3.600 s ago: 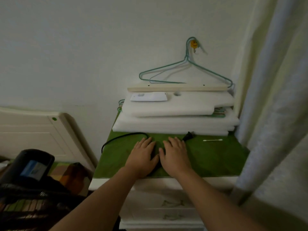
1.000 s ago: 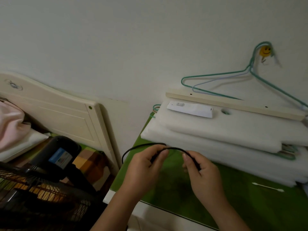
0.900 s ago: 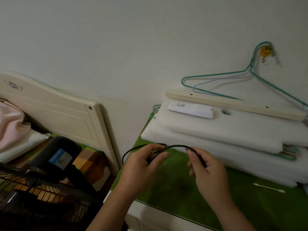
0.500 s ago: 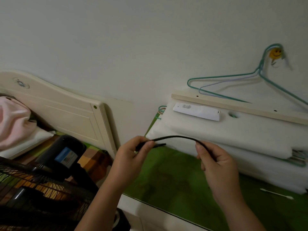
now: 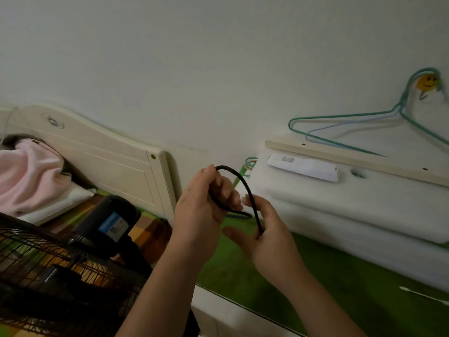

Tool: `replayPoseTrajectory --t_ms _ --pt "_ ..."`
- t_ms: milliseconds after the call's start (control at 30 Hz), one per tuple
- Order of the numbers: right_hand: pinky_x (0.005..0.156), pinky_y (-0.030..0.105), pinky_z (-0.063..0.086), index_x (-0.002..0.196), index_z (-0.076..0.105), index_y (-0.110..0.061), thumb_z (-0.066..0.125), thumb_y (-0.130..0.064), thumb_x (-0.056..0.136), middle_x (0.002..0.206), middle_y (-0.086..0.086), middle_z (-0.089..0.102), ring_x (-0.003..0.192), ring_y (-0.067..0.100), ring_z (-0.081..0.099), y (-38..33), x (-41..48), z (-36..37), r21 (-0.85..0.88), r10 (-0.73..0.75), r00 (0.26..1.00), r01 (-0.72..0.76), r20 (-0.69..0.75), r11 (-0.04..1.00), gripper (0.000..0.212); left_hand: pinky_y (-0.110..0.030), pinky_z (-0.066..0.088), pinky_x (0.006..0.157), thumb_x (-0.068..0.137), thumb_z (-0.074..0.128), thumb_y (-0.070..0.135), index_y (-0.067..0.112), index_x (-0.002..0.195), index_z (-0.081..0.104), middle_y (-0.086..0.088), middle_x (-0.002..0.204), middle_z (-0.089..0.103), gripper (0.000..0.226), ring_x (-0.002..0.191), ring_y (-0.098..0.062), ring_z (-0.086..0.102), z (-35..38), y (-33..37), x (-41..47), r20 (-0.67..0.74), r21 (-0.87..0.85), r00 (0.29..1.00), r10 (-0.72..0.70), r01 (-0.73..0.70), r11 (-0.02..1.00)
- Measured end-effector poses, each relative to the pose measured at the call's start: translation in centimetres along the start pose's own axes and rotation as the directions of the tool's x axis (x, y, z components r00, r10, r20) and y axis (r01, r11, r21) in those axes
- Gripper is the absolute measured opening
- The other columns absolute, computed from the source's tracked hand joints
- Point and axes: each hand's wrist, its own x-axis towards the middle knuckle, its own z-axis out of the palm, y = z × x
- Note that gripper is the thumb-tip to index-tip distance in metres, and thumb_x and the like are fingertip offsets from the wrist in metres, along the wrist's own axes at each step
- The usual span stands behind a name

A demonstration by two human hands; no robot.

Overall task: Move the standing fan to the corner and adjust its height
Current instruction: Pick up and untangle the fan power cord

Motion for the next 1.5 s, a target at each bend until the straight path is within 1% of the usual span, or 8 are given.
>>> replayPoseTrajectory --t_ms 133,300,467,667,867,1133,1333,1500 --pt "0.052 0.034 0.043 0.108 0.054 -0.043 0.055 -0.058 0.091 0.085 -0.01 0.064 0.058 0.024 0.052 -0.4 0.6 1.3 0.129 -0.108 0.994 0.106 0.007 0.986 0.022 -0.04 0.04 0.064 0.095 0.045 0.032 0.015 0.072 0.046 0.001 0.06 0.038 0.029 0.053 -0.019 0.042 0.9 0.4 0.0 0.039 -0.07 0.999 0.006 -0.003 0.998" --pt "0.064 0.03 0.052 0.1 0.064 -0.039 0.049 -0.053 0.097 0.082 -0.009 0.069 0.074 0.009 0.066 -0.2 0.6 1.3 0.137 -0.094 0.995 0.097 -0.023 0.986 0.02 -0.041 0.048 0.073 0.103 0.041 0.036 0.013 0.086 0.054 -0.001 0.065 0.047 0.031 0.061 -0.02 0.053 0.8 0.1 0.4 0.023 -0.042 1.0 0.01 -0.009 0.999" --pt "0.045 0.017 0.038 0.091 0.072 -0.037 0.054 -0.052 0.086 0.07 -0.007 0.07 0.047 0.001 0.047 -0.6 1.1 -0.4 0.362 0.081 0.986 -0.022 -0.148 0.932 0.024 -0.039 0.057 0.085 0.096 0.052 0.043 0.006 0.105 0.067 -0.015 0.094 0.069 0.041 0.091 -0.028 0.068 0.2 -1.8 0.3 -0.084 0.067 0.996 -0.005 0.011 0.998" --pt "0.038 0.024 0.036 0.095 0.074 -0.029 0.059 -0.044 0.085 0.095 0.008 0.075 0.043 0.013 0.044 -1.6 2.3 -3.1 0.675 0.235 0.953 -0.046 -0.192 0.737 0.024 -0.04 0.055 0.071 0.102 0.048 0.033 0.005 0.091 0.064 -0.009 0.07 0.067 0.034 0.066 -0.024 0.068 -0.9 -5.4 -0.9 -0.314 -0.022 0.853 -0.416 0.431 0.902" --pt "0.037 0.025 0.038 0.095 0.075 -0.024 0.06 -0.04 0.09 0.101 0.012 0.074 0.046 0.011 0.048 -2.2 2.3 -3.9 0.852 0.321 0.944 -0.105 -0.077 0.513 0.023 -0.045 0.056 0.088 0.103 0.034 0.051 0.003 0.13 0.055 -0.018 0.114 0.073 0.059 0.103 -0.032 0.071 -0.8 -6.9 -0.5 -0.203 -0.144 0.79 -0.579 0.56 0.816" --pt "0.035 0.022 0.035 0.096 0.076 -0.027 0.06 -0.041 0.088 0.073 0.001 0.069 0.044 0.008 0.043 -0.6 1.7 -6.1 0.831 0.418 0.889 -0.081 -0.19 0.55 0.023 -0.039 0.063 0.062 0.108 0.036 0.027 -0.002 0.127 0.054 -0.016 0.098 0.075 0.039 0.087 -0.03 0.076 -4.3 -4.7 1.9 -0.375 -0.548 0.796 -0.475 0.222 0.806" --pt "0.034 0.022 0.031 0.099 0.075 -0.028 0.06 -0.036 0.094 0.065 -0.001 0.063 0.04 0.007 0.036 0.7 1.9 -7.6 0.698 0.401 0.864 -0.084 -0.304 0.711 0.018 -0.04 0.061 0.069 0.108 0.037 0.028 0.002 0.114 0.055 -0.006 0.068 0.062 0.033 0.066 -0.023 0.072 -5.4 -3.8 2.2 -0.395 -0.436 0.82 -0.413 0.228 0.871" --pt "0.038 0.008 0.032 0.095 0.075 -0.045 0.064 -0.05 0.082 0.061 0.004 0.066 0.037 0.0 0.043 -0.3 1.7 -5.1 0.304 0.195 0.979 -0.166 -0.065 0.938 0.017 -0.039 0.061 0.066 0.105 0.045 0.027 0.001 0.12 0.057 -0.01 0.073 0.072 0.032 0.068 -0.026 0.072 -4.6 -3.3 1.8 -0.322 -0.104 0.869 -0.376 0.363 0.926"
